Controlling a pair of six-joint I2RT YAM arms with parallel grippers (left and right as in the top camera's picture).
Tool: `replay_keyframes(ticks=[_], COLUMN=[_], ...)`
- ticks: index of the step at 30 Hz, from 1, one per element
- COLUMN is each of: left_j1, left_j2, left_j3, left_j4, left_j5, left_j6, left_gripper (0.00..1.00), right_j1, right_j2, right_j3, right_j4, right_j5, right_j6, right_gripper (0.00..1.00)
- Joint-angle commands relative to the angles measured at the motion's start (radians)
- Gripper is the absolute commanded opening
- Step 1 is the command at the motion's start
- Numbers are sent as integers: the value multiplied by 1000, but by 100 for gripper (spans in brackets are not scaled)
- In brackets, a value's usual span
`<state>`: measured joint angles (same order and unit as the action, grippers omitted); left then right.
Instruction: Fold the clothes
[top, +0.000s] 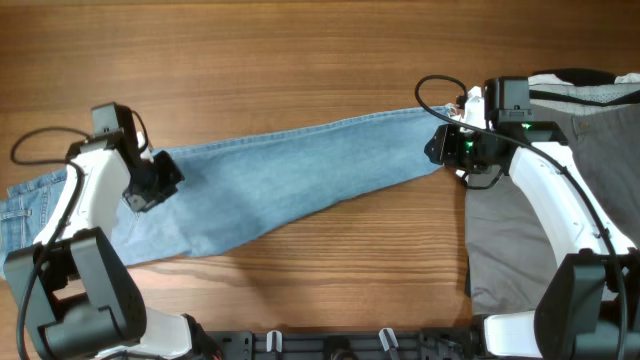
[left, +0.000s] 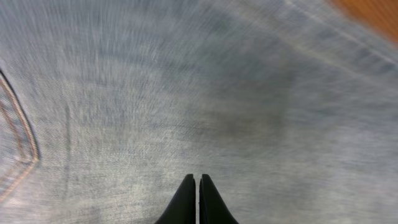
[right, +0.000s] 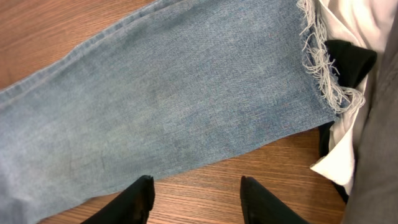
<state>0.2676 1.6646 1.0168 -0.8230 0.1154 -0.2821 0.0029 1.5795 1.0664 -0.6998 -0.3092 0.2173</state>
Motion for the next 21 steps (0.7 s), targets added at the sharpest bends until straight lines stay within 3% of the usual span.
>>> replay_keyframes(ticks=[1,4,6,9,12,16,20,21], left_j1=[87,249,364,490,573,612,612,612], left_j2=[6,6,10,14,18,19,19,18], left_j3=[-113,-184,-203,-204,-204,-204,-204,-204], left_j4=[42,122,176,215,242,320,334,342], left_j5=[-15,-60,-56,-69,-171,-82,-52,12], left_j6=[-129,-138,-225,-224,-193,-143,-138,-95], left_gripper=[4,4,4,4,4,4,18,32], right_j1=[-2,-4,-5,-5,-5,-4,-4,-3], right_j2=[-13,-13,-12,-12,-6,56,171,204], right_j3=[-6,-6,-8,-8,-8,-12,-12,-12], right_j4=[1,31,57,76,73,101,118,124], right_j5=[51,132,172,199,198,97,-65,-138], right_j6=[-15,-34,-35,-35,-34,-112,-180,-217], right_gripper=[57,67,73,75,77,77,76,76])
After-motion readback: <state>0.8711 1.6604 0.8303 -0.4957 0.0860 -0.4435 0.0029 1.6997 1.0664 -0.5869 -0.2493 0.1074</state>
